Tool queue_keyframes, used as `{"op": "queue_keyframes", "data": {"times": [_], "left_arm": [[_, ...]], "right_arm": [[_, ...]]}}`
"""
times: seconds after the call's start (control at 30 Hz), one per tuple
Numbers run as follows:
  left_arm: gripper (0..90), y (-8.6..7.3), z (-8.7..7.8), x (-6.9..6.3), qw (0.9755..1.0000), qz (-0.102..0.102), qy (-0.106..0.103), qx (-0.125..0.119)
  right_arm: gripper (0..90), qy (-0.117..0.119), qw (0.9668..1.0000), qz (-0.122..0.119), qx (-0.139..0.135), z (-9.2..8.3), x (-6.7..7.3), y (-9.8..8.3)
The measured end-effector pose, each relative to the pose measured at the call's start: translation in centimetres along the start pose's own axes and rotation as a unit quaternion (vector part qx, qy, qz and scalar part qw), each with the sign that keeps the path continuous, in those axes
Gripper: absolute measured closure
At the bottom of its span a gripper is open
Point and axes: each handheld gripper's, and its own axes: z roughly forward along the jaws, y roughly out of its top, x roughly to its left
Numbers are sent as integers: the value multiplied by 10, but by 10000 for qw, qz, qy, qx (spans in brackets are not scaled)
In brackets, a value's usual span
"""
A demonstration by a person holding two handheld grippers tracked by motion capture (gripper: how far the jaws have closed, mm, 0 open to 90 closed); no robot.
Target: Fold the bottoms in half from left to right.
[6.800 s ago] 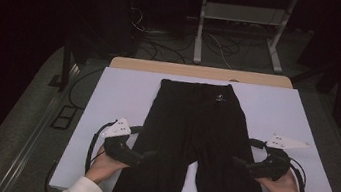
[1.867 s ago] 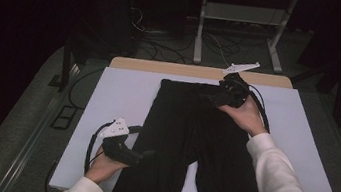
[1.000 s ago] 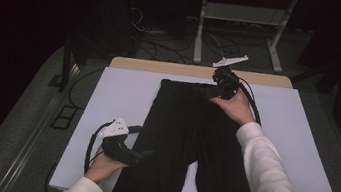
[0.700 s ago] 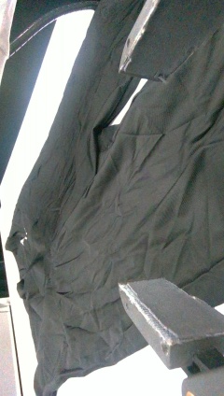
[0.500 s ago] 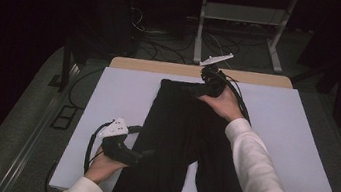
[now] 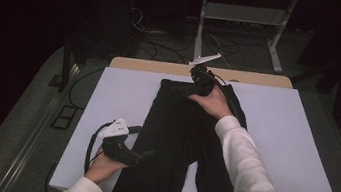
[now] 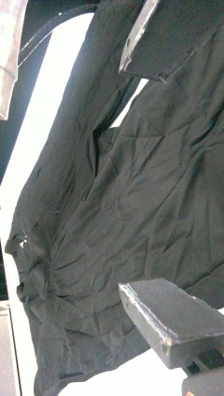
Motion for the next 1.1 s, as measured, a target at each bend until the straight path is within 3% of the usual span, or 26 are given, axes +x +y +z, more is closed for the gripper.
{"op": "queue_keyframes", "data": {"times": [0.57,1.1], "left_arm": [[0,0,-1,-1,10000,-23,-20,-39],[0,0,-1,0,9999,-40,-65,-74]], "right_arm": [[0,-32,10000,18,-5,25,3,15],[0,-173,9995,279,34,58,-5,24]]}}
